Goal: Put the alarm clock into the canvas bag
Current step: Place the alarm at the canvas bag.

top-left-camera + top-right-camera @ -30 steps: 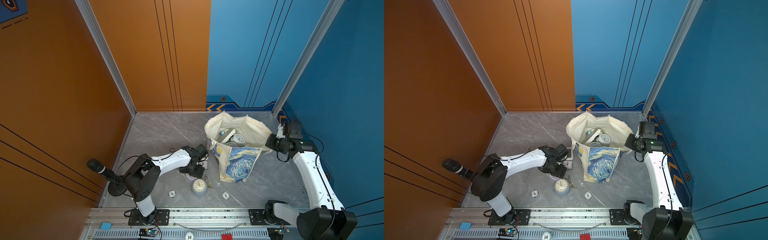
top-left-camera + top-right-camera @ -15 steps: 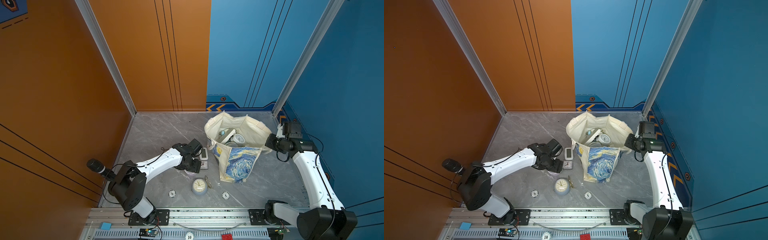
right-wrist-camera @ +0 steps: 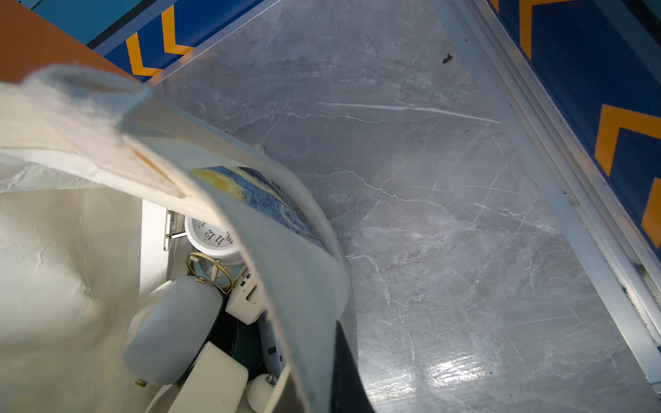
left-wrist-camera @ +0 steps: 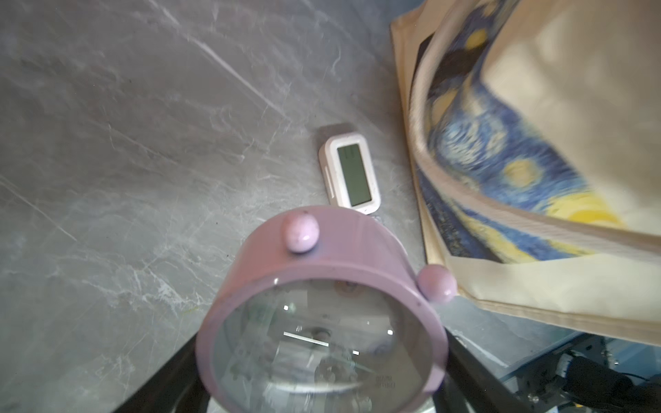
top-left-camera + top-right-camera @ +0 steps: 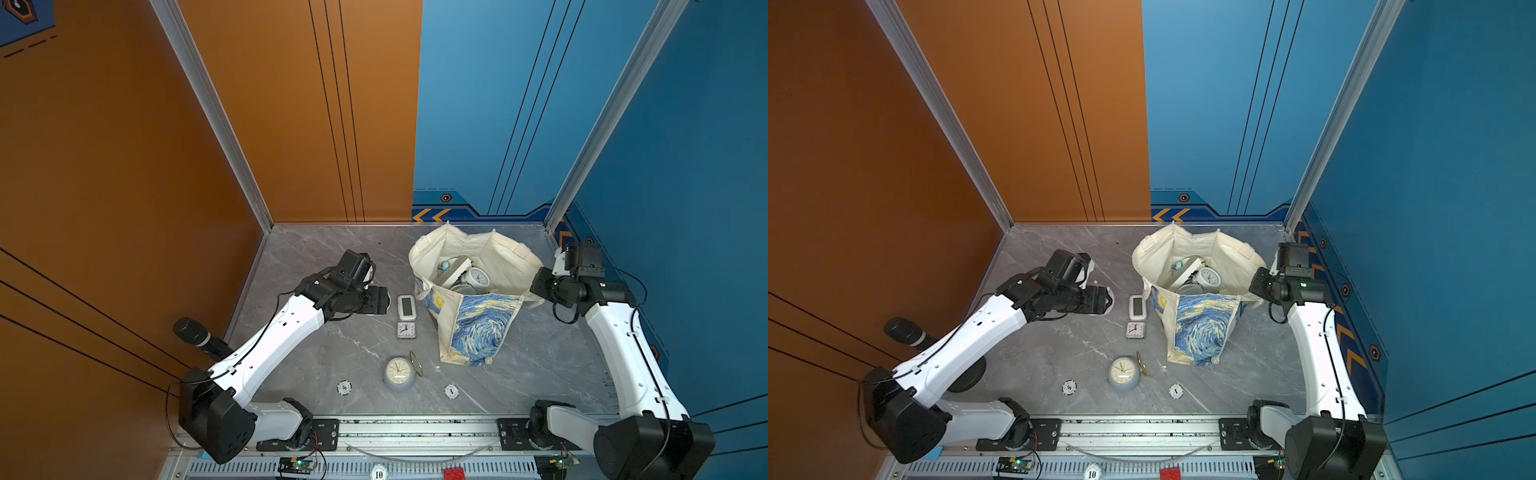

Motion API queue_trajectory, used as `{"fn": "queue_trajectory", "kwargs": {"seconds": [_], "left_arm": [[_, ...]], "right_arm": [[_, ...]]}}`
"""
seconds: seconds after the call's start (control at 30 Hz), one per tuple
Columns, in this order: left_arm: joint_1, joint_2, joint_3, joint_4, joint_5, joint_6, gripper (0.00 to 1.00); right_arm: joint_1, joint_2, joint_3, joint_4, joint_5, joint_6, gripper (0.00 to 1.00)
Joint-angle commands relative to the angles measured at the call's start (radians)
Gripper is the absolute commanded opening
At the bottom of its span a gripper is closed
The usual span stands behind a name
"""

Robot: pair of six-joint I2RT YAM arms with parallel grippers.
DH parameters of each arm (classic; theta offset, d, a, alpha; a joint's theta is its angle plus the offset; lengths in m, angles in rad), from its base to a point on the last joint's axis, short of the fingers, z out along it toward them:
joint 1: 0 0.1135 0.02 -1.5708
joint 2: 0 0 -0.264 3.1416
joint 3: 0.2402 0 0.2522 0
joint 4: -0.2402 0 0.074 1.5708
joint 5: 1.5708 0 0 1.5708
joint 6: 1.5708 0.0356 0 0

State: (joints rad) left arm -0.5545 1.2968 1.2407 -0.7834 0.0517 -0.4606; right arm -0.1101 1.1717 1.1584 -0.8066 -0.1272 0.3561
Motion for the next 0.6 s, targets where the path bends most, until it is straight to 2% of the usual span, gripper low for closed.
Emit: {"fn": "queue_trajectory", "kwargs": {"seconds": [0.0, 0.27, 0.57], "left_arm": [[0.005, -0.031, 0.092, -0.001, 0.028, 0.059, 0.74], [0.002, 0.027, 0.286, 0.019, 0.089, 0.114, 0.71], [-0.070, 0.206, 0.527, 0.044, 0.123, 0.137, 0.70]], "right_arm": [[0.007, 0.004, 0.027, 0.002, 0.012, -0.019, 0.10], [0.010, 0.009, 0.035, 0.000, 0.003, -0.019, 0.10], [0.010, 0.007, 0.036, -0.002, 0.003, -0.019, 0.10]]}}
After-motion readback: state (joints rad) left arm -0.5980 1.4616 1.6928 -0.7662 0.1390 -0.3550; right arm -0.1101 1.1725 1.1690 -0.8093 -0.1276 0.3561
